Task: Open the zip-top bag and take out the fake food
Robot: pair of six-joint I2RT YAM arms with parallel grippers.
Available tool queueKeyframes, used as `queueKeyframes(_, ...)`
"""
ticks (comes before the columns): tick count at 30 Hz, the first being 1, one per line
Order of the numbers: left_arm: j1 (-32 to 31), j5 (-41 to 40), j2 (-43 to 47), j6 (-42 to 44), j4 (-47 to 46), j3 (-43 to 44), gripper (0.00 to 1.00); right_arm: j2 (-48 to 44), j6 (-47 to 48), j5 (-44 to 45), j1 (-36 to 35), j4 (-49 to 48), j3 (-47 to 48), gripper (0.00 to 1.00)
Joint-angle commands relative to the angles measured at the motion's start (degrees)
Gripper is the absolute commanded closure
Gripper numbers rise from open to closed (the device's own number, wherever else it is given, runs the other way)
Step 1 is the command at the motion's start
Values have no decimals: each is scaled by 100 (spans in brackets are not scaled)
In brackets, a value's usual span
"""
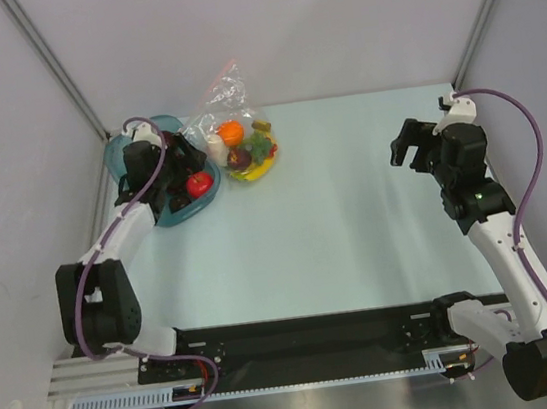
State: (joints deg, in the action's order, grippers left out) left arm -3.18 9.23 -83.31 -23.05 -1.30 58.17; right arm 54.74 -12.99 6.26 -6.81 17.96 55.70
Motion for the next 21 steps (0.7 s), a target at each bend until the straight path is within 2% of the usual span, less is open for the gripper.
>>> queueKeyframes(1, 256, 191, -422, -410, -1178, 396, 0, -77, 16, -177, 39, -275, -33, 0)
queueKeyframes(6, 546, 1000, -1318, -727, -2031, 739, 0, -60, 25, -231, 57, -345, -77, 0)
queueKeyframes(17, 538, 1607, -2216, -1034, -2717, 1354, 2, 291, 78, -292, 66, -451, -42, 0)
queueKeyframes(19, 529, 1844, -2321, -1192, -3050, 1363, 13, 327, 86, -292, 66, -451, -33, 0)
queueKeyframes(20, 520, 1932, -2356, -1350, -3182, 1363, 22, 335, 95, -301, 66, -442, -33, 0)
queueKeyframes(21, 485, 1994, -2392, -1404, -3357, 1390, 36, 327, 104, -292, 66, -433, -33, 0)
